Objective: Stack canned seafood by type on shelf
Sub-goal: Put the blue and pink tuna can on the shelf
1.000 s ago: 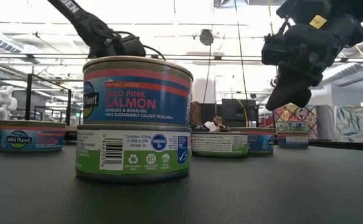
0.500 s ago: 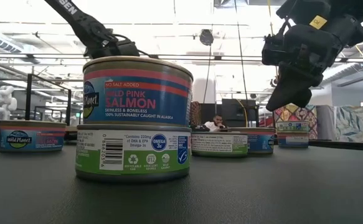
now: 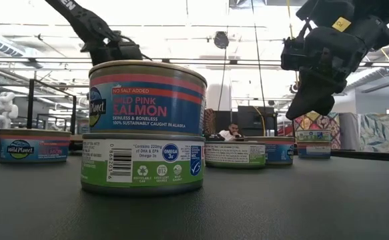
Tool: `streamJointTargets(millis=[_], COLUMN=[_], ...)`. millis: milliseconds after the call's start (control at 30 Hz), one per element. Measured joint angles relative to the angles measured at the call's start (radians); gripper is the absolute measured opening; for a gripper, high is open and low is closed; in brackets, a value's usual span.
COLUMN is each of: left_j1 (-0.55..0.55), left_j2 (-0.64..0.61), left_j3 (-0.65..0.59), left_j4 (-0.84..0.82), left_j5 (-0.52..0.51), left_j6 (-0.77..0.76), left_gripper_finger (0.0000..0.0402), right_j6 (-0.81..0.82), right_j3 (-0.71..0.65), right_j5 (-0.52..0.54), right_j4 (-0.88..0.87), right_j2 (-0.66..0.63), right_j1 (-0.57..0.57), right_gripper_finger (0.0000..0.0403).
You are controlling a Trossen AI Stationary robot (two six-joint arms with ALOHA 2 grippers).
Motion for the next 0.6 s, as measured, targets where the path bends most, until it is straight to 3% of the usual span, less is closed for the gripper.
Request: streamJointTargets(millis=[233,400,600], left_j1=[-0.03,-0.034,-0.036], left_j2=[-0.106,-0.105,-0.08], left_j3=[0.002,0.002,0.002], left_j4=[-0.061,-0.264,-0.277], left_j5=[0.109,0.107,0.108], left_j6=[0.023,0.059,0.107], left_gripper_finger=[0.0001,0.0001,0.0001], right_j6=[0.005,0.005,0.015], right_j3=[0.0,0.0,0.0], right_j5=[0.0,0.0,0.0], right_j4=[0.0,0.0,0.001], right_j2=[0.0,0.0,0.0], right_j1=[0.0,0.0,0.0], right_gripper_finger=[0.0,0.0,0.0])
